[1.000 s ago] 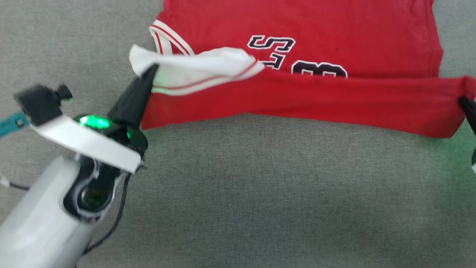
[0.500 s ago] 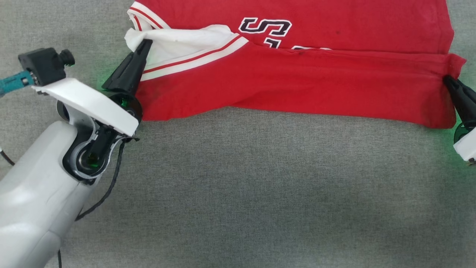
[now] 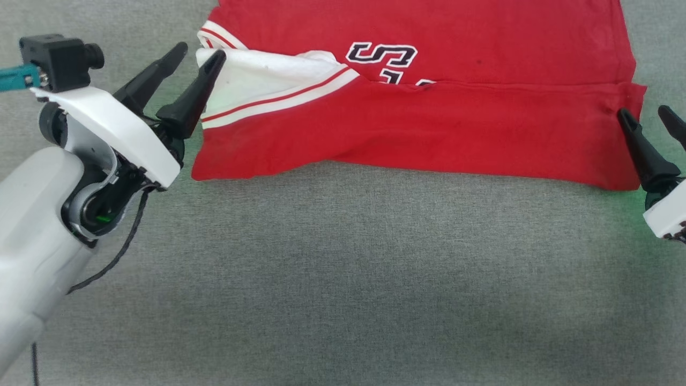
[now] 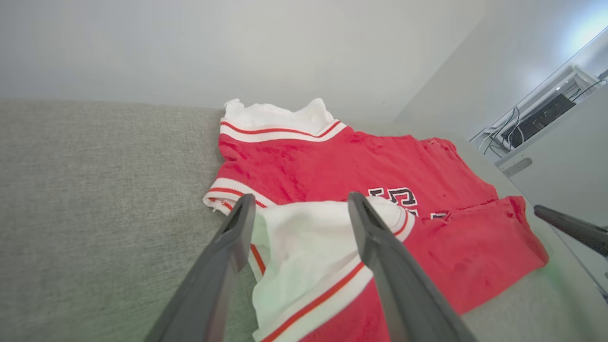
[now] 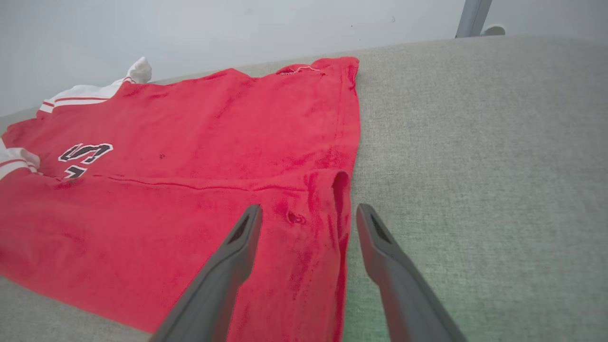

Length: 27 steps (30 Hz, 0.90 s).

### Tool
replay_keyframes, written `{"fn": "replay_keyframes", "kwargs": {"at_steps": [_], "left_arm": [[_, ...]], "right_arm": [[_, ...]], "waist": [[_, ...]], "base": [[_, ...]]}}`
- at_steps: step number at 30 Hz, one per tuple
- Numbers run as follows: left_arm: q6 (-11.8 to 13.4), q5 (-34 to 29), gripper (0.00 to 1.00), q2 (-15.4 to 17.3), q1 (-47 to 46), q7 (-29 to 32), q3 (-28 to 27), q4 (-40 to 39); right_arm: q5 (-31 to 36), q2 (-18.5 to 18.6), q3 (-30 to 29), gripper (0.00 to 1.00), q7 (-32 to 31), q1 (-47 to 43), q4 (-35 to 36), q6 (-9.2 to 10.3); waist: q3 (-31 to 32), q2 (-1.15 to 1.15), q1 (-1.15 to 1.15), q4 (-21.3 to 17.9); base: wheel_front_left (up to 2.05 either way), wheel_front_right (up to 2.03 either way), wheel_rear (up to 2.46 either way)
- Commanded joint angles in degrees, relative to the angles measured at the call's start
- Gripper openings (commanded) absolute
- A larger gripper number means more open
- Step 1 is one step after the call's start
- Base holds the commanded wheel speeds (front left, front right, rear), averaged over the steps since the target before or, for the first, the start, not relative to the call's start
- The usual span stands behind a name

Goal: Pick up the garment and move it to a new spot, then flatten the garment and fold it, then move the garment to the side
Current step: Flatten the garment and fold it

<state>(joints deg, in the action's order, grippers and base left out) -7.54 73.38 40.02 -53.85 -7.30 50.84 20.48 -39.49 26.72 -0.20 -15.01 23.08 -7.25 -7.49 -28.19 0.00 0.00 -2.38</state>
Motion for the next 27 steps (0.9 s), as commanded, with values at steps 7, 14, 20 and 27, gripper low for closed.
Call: {"fn": "replay_keyframes", "kwargs": {"at_steps": [7, 14, 20, 27], "left_arm": [[0.7, -4.7, 1.00, 5.7, -4.2, 14.7, 7.5, -3.2], [4.5, 0.2, 1.00, 10.7, -4.9, 35.3, 12.4, -9.6], [6.6, 4.9, 1.00, 10.9, -4.9, 39.5, 11.4, -11.9], [7.4, 6.6, 0.00, 8.5, -4.6, 43.3, 12.9, -10.4]], "right_arm": [[1.5, 1.0, -0.9, 1.00, 1.9, -1.4, 1.9, 0.00], [2.2, 0.3, -0.7, 1.00, 1.4, -1.0, 3.7, 0.00], [2.7, -0.4, -0.3, 1.00, 1.4, -0.5, 4.6, 0.00], [3.3, -0.8, -0.7, 1.00, 1.4, -0.2, 5.3, 0.00]], "waist": [[2.2, 0.00, 0.00, 0.8], [2.2, 0.00, 0.00, 0.1], [1.0, 0.00, 0.00, -1.2], [-0.7, 0.00, 0.00, -3.1]], "base": [[0.00, 0.00, 0.00], [0.00, 0.00, 0.00], [0.00, 0.00, 0.00], [0.00, 0.00, 0.00]]}}
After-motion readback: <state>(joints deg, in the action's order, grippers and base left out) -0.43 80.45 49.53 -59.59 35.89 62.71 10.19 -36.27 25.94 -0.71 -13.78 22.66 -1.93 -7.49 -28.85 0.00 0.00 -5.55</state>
